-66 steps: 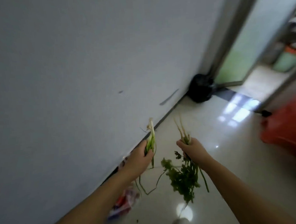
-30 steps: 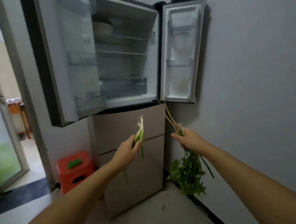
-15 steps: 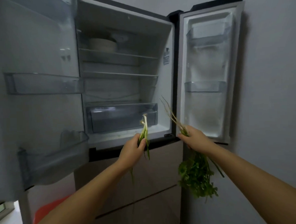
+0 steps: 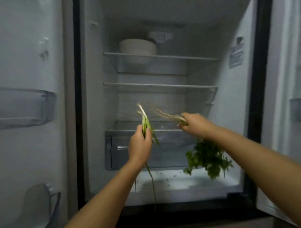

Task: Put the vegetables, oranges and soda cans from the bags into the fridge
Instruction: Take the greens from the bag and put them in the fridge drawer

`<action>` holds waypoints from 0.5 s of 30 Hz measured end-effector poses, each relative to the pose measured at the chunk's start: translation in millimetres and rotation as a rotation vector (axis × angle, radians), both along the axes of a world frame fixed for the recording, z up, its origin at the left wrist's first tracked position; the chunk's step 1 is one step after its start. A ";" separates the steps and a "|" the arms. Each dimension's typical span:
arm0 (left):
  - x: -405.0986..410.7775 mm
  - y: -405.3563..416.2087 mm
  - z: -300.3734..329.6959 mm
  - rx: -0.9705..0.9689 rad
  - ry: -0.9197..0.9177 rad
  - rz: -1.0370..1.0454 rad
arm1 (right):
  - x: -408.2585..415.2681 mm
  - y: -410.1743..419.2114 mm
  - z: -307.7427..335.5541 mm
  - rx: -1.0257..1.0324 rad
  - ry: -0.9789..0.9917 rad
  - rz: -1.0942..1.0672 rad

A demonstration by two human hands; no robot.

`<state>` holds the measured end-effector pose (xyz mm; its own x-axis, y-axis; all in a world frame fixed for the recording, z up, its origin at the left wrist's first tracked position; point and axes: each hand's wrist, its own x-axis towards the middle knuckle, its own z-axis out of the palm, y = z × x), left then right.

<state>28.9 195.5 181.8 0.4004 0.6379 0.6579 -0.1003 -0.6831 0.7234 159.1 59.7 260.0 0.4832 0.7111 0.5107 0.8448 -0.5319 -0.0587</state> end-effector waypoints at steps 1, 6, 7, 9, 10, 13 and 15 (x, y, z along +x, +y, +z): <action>11.7 11.4 6.3 0.001 -0.010 0.028 | 10.8 11.9 4.5 -0.007 -0.033 -0.009; 62.5 67.2 36.0 0.050 -0.036 0.120 | 69.8 74.8 27.0 -0.079 -0.167 -0.037; 71.6 77.3 41.0 0.048 -0.038 0.153 | 79.5 87.0 30.4 -0.100 -0.212 -0.043; 86.8 93.9 47.0 0.062 -0.009 0.208 | 97.9 112.8 37.6 -0.154 -0.307 -0.047; 92.9 101.8 47.4 0.075 0.018 0.228 | 106.6 125.7 41.8 -0.183 -0.358 -0.041; 102.4 129.6 38.3 0.142 0.200 0.325 | 128.8 167.4 57.0 -0.250 -0.473 0.001; 103.3 143.4 29.3 0.187 0.356 0.419 | 143.8 195.0 63.6 -0.286 -0.494 0.019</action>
<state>132.2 338.9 211.1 0.3561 0.6752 0.6459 0.4337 -0.7317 0.5258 303.0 254.7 323.6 0.2216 0.8606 0.4586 0.7451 -0.4528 0.4897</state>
